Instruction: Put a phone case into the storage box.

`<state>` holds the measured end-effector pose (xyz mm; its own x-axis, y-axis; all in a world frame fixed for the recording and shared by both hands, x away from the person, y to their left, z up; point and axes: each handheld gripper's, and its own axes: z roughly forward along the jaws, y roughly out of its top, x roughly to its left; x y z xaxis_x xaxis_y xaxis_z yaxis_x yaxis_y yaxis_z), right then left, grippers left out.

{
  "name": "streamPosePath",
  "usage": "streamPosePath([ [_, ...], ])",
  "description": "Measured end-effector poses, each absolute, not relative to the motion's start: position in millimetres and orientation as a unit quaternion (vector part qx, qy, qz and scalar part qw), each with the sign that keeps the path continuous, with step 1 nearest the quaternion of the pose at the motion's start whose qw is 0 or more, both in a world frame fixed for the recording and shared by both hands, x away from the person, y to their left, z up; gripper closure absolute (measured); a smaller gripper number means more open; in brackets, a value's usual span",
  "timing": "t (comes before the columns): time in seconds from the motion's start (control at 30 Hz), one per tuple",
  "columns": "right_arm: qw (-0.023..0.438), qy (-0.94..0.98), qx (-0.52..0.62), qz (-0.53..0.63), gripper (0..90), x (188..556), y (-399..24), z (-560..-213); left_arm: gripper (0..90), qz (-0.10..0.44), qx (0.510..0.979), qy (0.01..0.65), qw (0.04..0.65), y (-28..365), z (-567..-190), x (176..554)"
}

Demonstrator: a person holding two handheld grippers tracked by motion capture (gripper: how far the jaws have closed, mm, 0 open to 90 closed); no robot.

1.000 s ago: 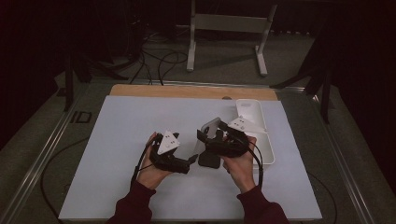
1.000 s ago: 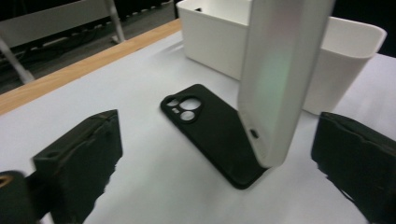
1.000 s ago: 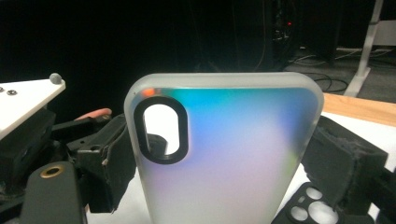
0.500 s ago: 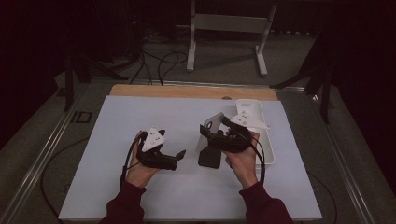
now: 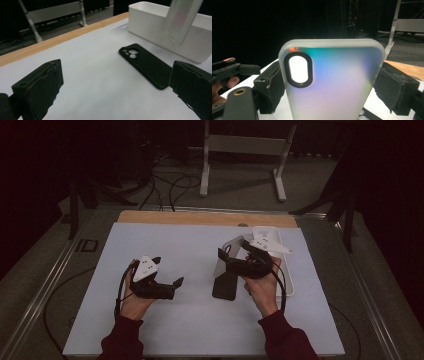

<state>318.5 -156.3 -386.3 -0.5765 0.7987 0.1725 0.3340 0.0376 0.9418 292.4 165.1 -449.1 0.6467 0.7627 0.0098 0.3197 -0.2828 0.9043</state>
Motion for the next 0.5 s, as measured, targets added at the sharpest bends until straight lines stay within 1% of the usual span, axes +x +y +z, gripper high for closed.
streamPosePath([
  [0.13,0.212,0.688,0.412,0.558,16.8,320.3,-159.3,-385.5,0.0,0.232,0.764,0.358,0.484,174.0,-452.2,290.9],
  [0.17,0.213,0.687,0.414,0.558,16.8,320.6,-159.8,-385.1,0.0,0.234,0.761,0.358,0.488,181.3,-454.8,288.5],
  [0.33,0.219,0.684,0.418,0.556,16.8,323.4,-164.2,-382.8,0.0,0.239,0.759,0.350,0.494,193.2,-459.1,280.1],
  [0.5,0.227,0.681,0.423,0.553,16.8,327.1,-169.4,-380.2,0.0,0.252,0.746,0.362,0.499,211.9,-467.6,266.6],
])
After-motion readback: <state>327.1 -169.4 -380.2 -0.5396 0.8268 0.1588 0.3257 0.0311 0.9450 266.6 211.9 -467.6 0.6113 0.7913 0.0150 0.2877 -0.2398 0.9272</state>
